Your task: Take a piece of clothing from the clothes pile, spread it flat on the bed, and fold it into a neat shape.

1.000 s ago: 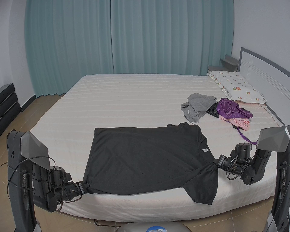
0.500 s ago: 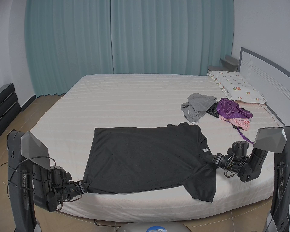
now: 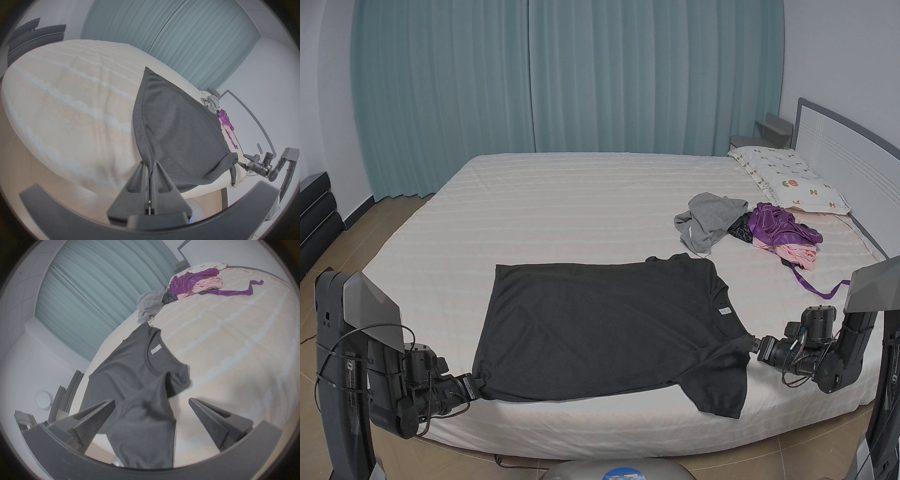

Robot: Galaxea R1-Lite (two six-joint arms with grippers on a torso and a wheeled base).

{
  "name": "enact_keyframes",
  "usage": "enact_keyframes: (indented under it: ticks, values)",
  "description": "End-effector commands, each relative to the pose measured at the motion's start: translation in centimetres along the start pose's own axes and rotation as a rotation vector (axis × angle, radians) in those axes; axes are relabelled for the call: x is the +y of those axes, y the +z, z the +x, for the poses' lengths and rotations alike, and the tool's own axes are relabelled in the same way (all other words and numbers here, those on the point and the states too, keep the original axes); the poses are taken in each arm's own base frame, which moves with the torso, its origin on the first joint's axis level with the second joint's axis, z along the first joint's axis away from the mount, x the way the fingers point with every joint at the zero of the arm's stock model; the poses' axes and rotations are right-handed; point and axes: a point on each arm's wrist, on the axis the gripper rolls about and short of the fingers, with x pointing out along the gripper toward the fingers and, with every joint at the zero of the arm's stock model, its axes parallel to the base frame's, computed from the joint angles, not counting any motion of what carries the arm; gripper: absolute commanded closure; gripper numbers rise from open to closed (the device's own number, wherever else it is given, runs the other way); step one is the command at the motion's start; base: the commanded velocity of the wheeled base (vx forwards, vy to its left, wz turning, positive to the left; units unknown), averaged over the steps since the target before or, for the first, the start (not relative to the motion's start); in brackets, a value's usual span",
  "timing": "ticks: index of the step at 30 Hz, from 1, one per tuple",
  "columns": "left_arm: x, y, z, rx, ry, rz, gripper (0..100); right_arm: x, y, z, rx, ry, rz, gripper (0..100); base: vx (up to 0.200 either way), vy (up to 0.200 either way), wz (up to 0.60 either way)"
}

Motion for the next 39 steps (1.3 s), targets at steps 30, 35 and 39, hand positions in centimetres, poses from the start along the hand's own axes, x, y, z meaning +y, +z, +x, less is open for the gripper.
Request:
enact_keyframes:
  ticks: [30,35,39]
  values:
    - [0.0,0.1,0.0,-0.009,-0.004,0.004,100,0.7,-3.8,1.4,0.156,-0.014,-0.082,0,0.000,0.000,0.00]
    - [-0.1,0.0,0.0,-0.007,-0.005,0.003,100,0.9,-3.9,1.4,0.153,-0.009,-0.087,100,0.000,0.000,0.00]
    - [-0.1,0.1,0.0,-0.009,-0.006,0.004,100,0.9,-4.0,1.0,0.149,-0.026,-0.091,100,0.000,0.000,0.00]
